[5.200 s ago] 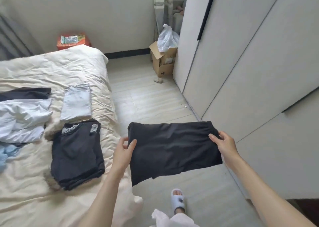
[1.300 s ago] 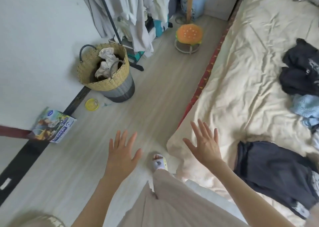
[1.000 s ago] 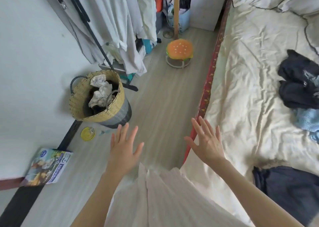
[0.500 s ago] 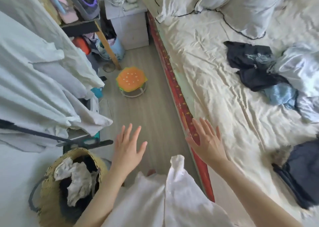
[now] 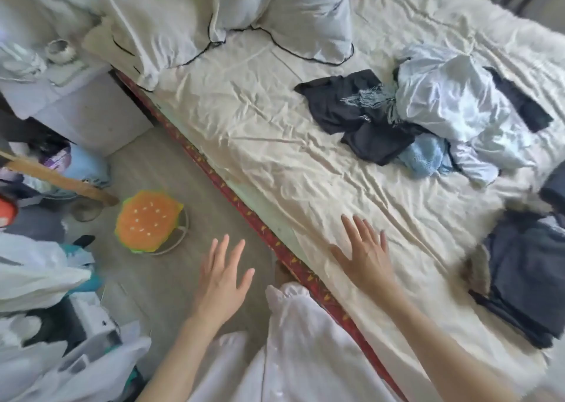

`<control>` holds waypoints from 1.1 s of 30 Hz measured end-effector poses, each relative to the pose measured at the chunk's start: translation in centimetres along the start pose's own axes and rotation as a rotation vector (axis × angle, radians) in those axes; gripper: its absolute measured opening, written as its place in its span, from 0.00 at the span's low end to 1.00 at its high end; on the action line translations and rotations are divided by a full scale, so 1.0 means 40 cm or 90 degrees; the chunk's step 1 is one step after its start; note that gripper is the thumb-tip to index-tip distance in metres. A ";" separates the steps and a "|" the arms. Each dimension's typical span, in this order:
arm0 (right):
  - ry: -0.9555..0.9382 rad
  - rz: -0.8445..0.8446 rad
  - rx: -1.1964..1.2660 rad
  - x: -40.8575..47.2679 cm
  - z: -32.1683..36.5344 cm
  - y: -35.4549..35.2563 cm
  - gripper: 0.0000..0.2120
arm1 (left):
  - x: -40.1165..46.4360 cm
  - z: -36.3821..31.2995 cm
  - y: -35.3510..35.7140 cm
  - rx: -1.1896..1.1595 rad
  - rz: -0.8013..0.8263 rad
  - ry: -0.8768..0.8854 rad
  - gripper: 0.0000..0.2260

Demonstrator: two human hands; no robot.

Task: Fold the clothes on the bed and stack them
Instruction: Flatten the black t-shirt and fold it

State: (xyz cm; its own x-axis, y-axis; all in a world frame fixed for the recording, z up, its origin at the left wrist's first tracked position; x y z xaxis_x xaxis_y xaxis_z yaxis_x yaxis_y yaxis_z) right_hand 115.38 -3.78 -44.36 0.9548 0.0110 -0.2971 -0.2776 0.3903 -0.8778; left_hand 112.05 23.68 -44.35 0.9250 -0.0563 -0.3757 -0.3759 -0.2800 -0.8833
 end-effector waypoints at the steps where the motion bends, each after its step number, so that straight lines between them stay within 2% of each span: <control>1: 0.012 0.000 -0.003 0.056 -0.001 -0.011 0.32 | 0.065 -0.003 -0.017 0.019 0.019 0.002 0.27; 6: 0.062 -0.025 -0.010 0.305 -0.003 -0.104 0.32 | 0.394 -0.093 -0.129 0.078 0.075 0.097 0.27; 11: 0.122 -0.005 -0.028 0.513 -0.050 -0.144 0.31 | 0.666 -0.177 -0.179 0.077 0.076 0.158 0.26; 19: 0.212 0.067 -0.050 0.842 -0.154 -0.049 0.31 | 1.042 -0.177 -0.019 0.147 0.184 0.186 0.27; 23: 0.172 0.058 -0.068 1.026 -0.155 0.013 0.28 | 1.228 -0.131 0.070 0.201 0.219 0.213 0.29; 26: 0.117 0.055 -0.089 1.166 -0.142 0.057 0.26 | 1.350 -0.069 0.116 0.274 0.257 0.227 0.38; 29: 0.114 0.040 -0.112 1.281 -0.132 0.102 0.29 | 1.437 -0.022 0.153 0.359 0.261 0.189 0.51; 31: 0.136 0.044 -0.107 1.336 -0.133 0.140 0.30 | 1.462 -0.021 0.179 0.408 0.235 0.182 0.54; 33: 0.166 0.046 -0.098 1.362 -0.139 0.174 0.26 | 1.465 -0.024 0.195 0.436 0.216 0.185 0.54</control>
State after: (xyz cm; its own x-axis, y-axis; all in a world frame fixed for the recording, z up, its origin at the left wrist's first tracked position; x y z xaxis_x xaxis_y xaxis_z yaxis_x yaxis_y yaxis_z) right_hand 164.88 -5.57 -68.72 0.8779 -0.2110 -0.4299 -0.3758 0.2531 -0.8915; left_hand 163.37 17.30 -72.99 0.6965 -0.3049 -0.6495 -0.5022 0.4395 -0.7448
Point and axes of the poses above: each hand's wrist, its own x-axis towards the middle knuckle, its own y-axis out of the palm, z = x × y, the point moved 6 cm from there along x, towards the middle knuckle, and after that the axes turned 4 degrees about x, right-handed, at the moved point
